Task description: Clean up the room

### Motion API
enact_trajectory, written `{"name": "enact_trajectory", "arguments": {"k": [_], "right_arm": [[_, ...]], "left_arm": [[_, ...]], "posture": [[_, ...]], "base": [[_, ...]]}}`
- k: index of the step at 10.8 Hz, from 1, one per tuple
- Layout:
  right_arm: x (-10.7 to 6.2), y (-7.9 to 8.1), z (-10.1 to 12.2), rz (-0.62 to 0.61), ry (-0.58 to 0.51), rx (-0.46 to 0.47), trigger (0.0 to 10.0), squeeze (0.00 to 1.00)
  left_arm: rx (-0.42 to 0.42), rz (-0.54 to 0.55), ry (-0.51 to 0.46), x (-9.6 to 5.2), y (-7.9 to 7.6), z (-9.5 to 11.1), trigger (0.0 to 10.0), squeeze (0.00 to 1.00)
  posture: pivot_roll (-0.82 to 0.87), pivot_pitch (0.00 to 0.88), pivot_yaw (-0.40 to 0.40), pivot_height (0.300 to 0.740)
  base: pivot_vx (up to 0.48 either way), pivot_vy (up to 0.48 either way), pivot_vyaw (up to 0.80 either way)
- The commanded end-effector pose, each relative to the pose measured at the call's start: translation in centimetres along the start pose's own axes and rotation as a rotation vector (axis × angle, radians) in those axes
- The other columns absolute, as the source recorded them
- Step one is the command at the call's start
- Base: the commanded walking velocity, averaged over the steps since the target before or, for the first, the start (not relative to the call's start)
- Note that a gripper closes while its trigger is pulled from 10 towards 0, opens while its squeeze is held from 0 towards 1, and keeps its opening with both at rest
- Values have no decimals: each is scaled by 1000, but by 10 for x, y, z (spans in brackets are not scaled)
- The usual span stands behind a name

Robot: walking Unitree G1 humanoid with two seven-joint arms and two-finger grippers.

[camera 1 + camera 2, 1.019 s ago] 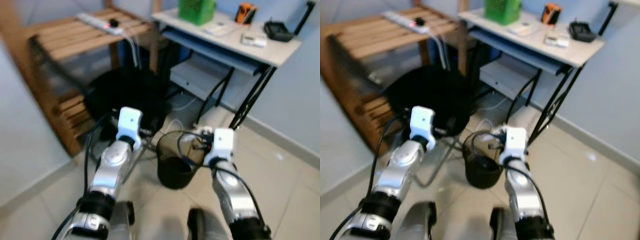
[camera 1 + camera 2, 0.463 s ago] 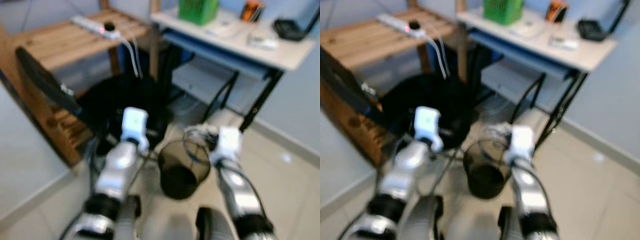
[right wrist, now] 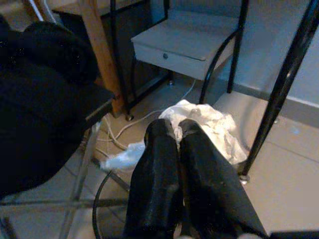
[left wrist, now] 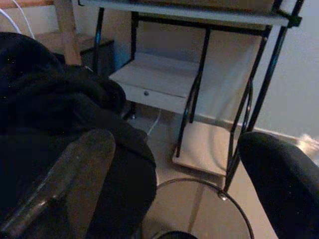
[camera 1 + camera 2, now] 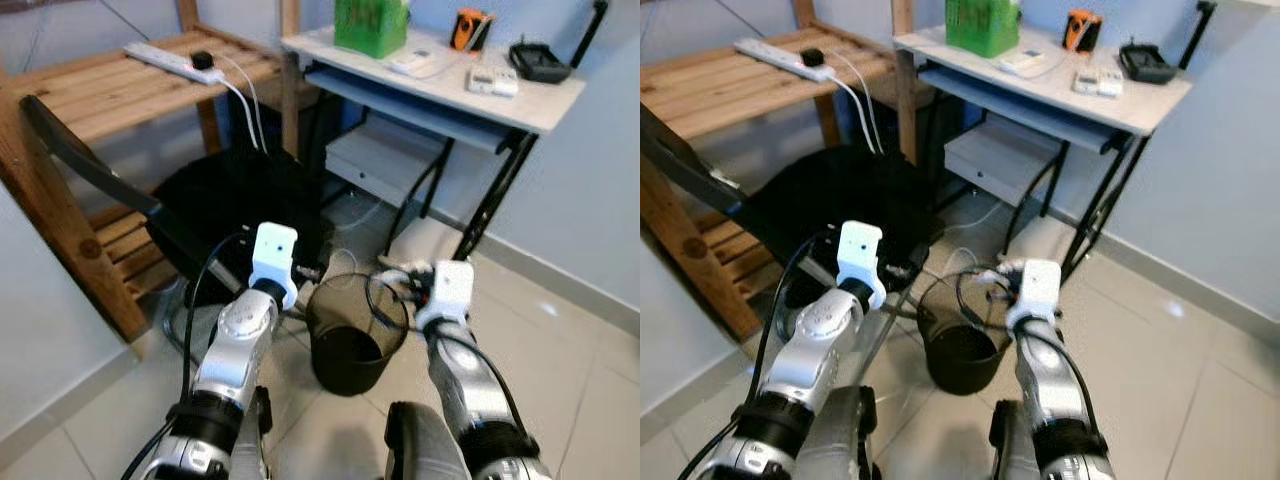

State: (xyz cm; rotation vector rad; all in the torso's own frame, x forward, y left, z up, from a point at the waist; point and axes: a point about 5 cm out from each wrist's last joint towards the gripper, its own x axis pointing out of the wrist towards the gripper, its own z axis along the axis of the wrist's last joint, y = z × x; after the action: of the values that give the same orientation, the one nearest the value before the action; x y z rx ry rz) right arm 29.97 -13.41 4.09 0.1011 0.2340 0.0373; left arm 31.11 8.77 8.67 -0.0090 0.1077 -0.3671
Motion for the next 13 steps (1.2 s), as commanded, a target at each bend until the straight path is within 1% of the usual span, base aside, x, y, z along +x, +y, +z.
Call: {"name": "enact_trajectory", "arguments": {"k": [1,2,4,5,7,8,10,11,12,13], "right_arm": [[3,5,1,26,-6,-8,10000,0],[8,11,3,51,-2,-20,10000,0],[13,16,4,65,5,-24,10000,0],[18,18,6,61,9,-13,10000,0],[32,30,23,75,-14,4,10000,0],[35,34,25,81,-11,8,10000,0],[35,43,19,94,16,3,10000,0],[33,46,14,103,30,0,10000,0],[32,49,8,111,56,-7,10000,0],[31,52,5,117,71,-14,10000,0]], "left_arm": [[14,-15,0,-2,-2,1,10000,0],[11,-11,5,-7,-2,-2,10000,0],[15,-8,1,-15,-2,-3,10000,0],[15,-22,-7,-23,-2,-2,10000,0],[25,-51,-13,-40,-5,-1,10000,0],[28,-57,-11,-48,-6,0,10000,0],[30,-92,-4,-62,-13,3,10000,0],[29,-124,-12,-71,-21,7,10000,0],[45,-159,-8,-81,-28,8,10000,0],[49,-167,-3,-89,-33,8,10000,0]], "posture": [[82,0,-21,594],[91,0,-28,594],[119,23,-35,594],[134,38,-32,594],[182,82,-21,594],[204,106,-18,594],[226,143,-20,594],[242,183,-23,594],[257,216,-23,594],[273,244,-28,594]], "base": [[0,0,0],[0,0,0],[0,0,0],[0,0,0],[0,0,0],[0,0,0],[0,0,0],[0,0,0],[0,0,0],[0,0,0]]}}
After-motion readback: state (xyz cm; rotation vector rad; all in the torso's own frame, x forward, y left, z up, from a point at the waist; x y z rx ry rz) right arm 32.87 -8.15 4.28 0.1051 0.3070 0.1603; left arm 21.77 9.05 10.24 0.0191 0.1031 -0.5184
